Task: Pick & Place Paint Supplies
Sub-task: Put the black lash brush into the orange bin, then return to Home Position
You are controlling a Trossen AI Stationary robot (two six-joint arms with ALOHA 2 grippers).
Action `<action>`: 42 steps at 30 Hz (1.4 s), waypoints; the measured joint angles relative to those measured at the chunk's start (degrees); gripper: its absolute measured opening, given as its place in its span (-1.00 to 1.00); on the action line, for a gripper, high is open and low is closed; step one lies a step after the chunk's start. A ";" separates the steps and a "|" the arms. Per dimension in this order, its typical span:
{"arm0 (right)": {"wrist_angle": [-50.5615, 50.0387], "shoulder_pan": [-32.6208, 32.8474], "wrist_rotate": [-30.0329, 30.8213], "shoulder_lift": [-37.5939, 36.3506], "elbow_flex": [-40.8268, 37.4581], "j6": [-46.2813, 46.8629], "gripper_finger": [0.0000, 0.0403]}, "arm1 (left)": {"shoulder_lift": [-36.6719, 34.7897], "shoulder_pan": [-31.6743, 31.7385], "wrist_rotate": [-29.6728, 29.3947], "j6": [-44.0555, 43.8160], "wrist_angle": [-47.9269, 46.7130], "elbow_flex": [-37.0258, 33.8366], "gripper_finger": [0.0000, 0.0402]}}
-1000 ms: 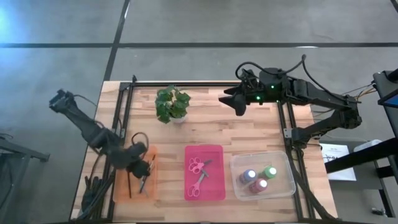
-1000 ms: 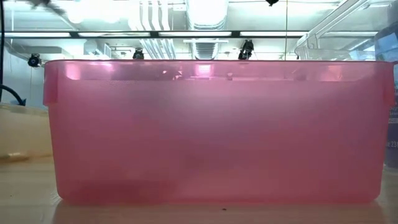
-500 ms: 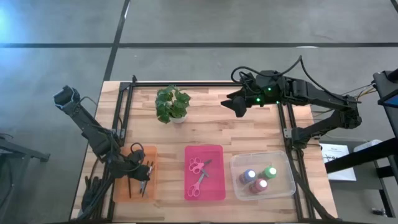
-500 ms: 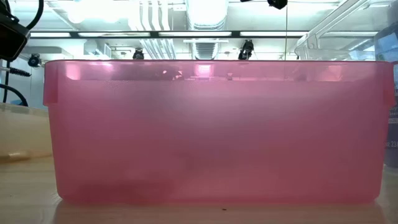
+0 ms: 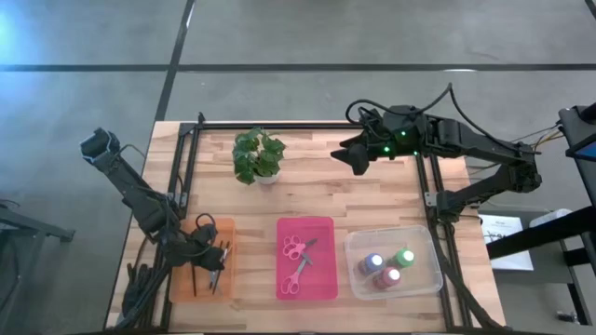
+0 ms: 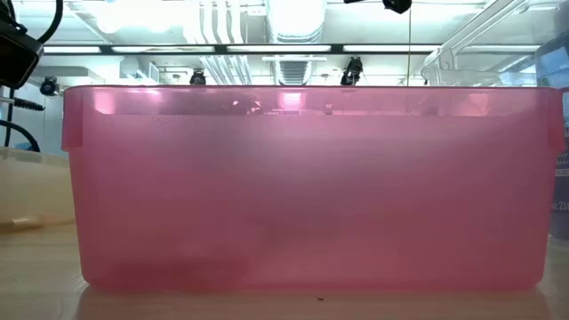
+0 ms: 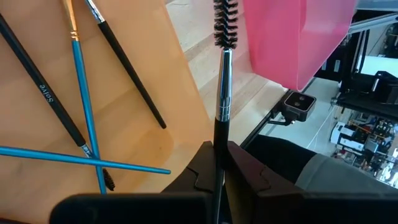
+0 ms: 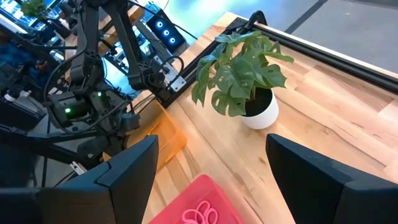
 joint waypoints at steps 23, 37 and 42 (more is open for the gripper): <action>-0.20 0.00 0.13 0.04 0.00 -0.02 0.46 | 0.00 -0.02 -0.81 0.43 -0.48 0.00 -0.77; -0.44 -0.04 0.11 0.04 0.00 0.00 0.46 | 0.00 -0.02 1.26 -3.09 -6.10 0.00 -0.72; -0.44 -0.04 0.12 0.04 0.00 0.00 0.46 | 0.01 -0.07 2.22 -5.08 -8.70 0.00 -0.53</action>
